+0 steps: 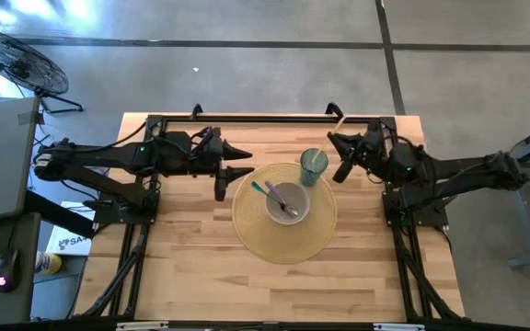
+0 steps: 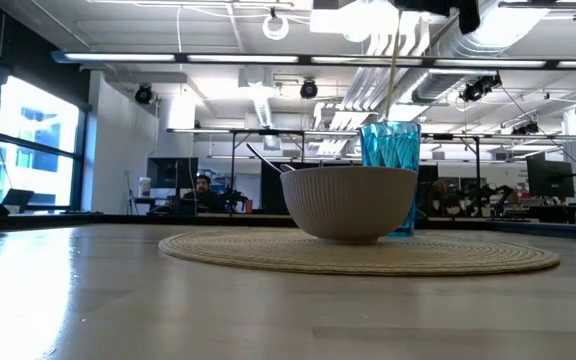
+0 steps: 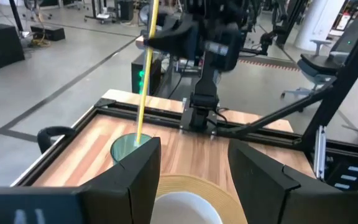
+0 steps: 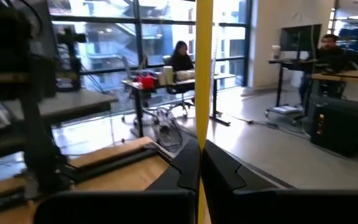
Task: Pick & Place Utensil
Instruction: Put the yellow straw into the green cup on the table placemat
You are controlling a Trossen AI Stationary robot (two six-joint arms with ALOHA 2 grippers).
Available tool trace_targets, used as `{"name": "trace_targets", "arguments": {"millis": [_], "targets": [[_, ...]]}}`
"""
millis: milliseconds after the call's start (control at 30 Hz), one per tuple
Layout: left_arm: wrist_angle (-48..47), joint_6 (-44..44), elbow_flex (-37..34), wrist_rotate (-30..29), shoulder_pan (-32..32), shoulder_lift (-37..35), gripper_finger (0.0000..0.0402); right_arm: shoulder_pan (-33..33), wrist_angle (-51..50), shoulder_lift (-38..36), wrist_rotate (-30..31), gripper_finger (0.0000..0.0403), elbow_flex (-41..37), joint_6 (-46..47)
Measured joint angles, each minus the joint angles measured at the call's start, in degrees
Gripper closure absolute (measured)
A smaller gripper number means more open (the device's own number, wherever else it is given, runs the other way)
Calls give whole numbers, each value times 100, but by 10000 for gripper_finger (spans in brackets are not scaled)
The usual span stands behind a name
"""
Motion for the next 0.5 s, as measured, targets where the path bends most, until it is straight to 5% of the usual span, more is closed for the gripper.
{"name": "trace_targets", "arguments": {"millis": [267, 500], "targets": [[7, 32, 0, -179, 1, -9, 216, 2, 301, 266, 113, 384, -627, 80], [-61, 520, 0, -1154, 3, -203, 216, 0, 353, 363, 170, 324, -688, 335]]}}
